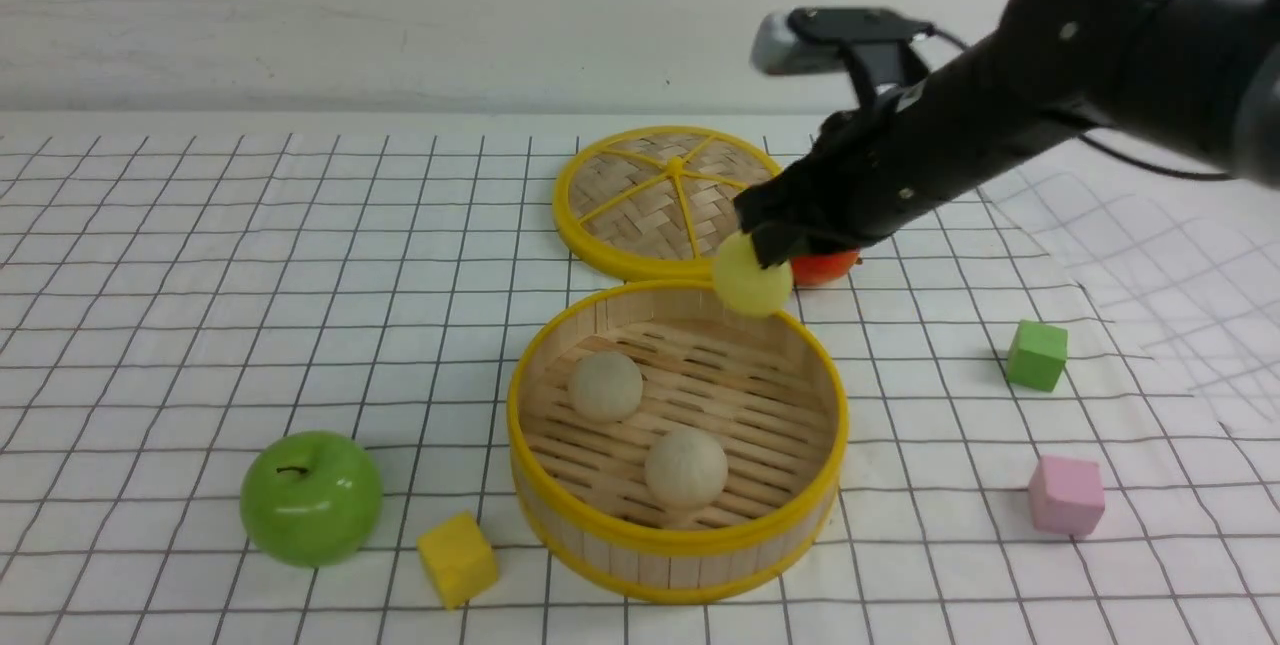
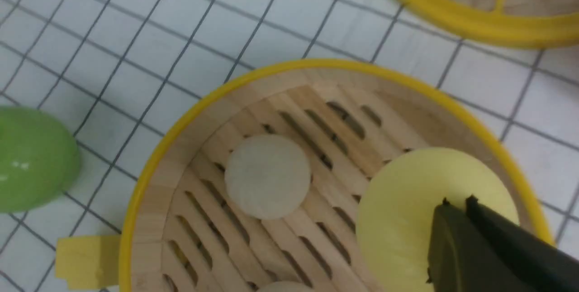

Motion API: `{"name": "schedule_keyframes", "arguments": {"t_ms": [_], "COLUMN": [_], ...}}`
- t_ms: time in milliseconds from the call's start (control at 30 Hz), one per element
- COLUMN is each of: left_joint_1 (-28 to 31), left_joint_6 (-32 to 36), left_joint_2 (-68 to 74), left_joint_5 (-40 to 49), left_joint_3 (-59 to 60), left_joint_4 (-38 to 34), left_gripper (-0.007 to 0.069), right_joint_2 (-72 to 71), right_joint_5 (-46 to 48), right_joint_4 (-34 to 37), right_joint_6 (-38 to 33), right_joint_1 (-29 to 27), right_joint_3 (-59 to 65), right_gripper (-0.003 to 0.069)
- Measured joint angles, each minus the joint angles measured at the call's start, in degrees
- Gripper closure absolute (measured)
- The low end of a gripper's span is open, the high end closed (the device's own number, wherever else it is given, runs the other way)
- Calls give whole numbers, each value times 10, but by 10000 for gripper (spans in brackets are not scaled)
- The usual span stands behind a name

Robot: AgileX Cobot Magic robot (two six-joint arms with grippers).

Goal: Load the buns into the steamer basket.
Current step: Use the right arm to put the steamed stuffed bun into the steamer

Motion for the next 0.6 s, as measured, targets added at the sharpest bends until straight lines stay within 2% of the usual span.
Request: {"name": "schedule_keyframes", "arguments": {"t_ms": [133,300,333,433,467,600], "left_joint_1": [0,0,0,0,0,0], "left_joint_6": [0,0,0,0,0,0], "left_joint_2": [0,0,0,0,0,0], "left_joint_5": [0,0,0,0,0,0], "left_joint_3": [0,0,0,0,0,0], "left_joint_4": [0,0,0,0,0,0], "left_gripper": [536,536,536,536,536,536], "right_joint_2": [56,88,86,61,59,-19], "right_joint_5": [-12,-31,-33,-28,-27,4], "right_joint_4": [-3,-6,-7,-13,-13,-33], "right_joint_6": [-2,6,8,9,9,8], "right_joint_1": [18,21,21,21,21,21], "right_joint_3": [0,1,1,1,1,1], "right_gripper": [655,568,542,399,392,284]}}
